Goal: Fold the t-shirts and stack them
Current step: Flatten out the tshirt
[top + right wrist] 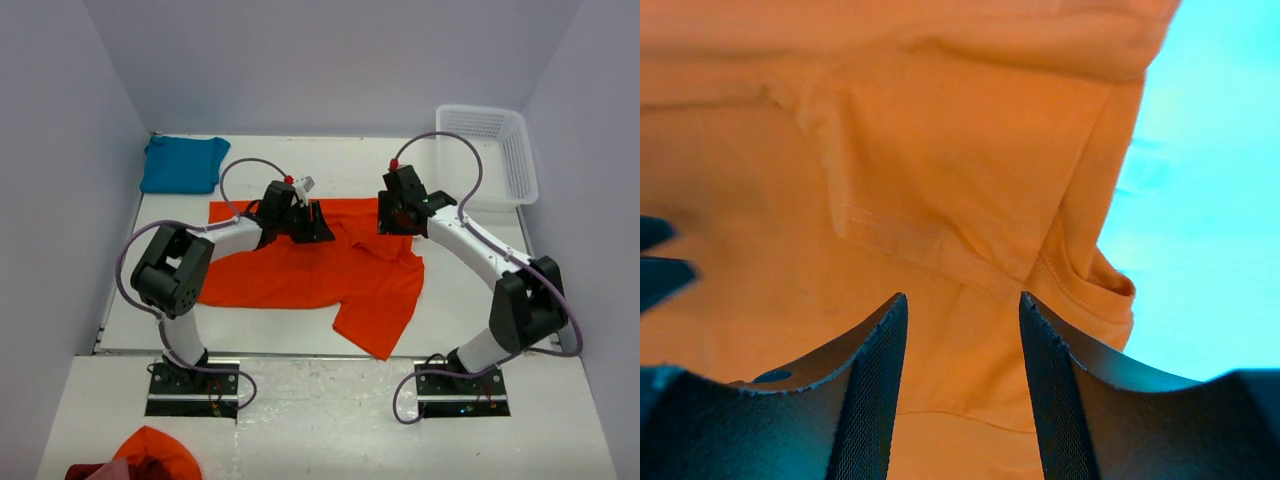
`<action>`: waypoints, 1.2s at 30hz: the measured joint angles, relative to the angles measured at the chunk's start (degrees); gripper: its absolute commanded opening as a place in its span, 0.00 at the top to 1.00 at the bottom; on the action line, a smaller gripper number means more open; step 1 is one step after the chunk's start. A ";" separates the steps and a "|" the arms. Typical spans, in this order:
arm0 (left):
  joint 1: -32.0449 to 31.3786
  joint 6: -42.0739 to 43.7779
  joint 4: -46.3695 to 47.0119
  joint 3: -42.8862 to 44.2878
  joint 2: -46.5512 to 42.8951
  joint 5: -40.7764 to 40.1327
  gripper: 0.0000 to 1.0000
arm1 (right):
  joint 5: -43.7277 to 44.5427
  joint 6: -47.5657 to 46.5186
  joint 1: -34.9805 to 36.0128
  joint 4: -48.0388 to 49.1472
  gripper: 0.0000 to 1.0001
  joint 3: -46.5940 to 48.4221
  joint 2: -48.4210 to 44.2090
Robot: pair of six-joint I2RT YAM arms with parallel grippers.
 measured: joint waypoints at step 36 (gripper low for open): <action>-5.01 -10.34 14.99 10.10 19.76 8.94 0.53 | 2.38 -0.87 -3.76 -1.62 0.51 -1.62 -7.78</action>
